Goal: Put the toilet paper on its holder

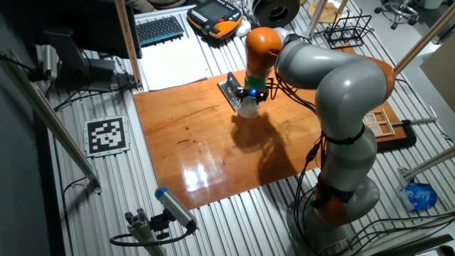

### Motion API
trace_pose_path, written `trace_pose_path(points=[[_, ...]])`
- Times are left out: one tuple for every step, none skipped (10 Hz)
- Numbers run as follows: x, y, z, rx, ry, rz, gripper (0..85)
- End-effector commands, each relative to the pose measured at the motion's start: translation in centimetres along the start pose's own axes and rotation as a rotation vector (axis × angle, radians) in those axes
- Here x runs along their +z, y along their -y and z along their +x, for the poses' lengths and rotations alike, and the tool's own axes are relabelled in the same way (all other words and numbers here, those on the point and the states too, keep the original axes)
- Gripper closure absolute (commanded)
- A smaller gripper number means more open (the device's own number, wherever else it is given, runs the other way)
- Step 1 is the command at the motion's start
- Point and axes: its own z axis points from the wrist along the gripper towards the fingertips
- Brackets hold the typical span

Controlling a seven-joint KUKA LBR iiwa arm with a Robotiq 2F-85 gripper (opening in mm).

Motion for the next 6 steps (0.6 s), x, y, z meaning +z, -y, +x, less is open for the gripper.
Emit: trace_pose_path(points=[[0.0, -0.1, 0.0, -0.53, 0.015, 0.013, 34.0], [0.1, -0.3, 0.1, -0.552, 0.01, 0.01, 34.0], [0.4, -0.7, 0.1, -0.573, 0.005, 0.014, 34.0], [0.6, -1.0, 0.0, -0.578, 0.005, 0.009, 34.0], [1.0, -1.1, -0.3, -0.596, 0.008, 0.007, 34.0], [1.4, -1.2, -0.4, -0.609, 0.02, 0.003, 34.0]])
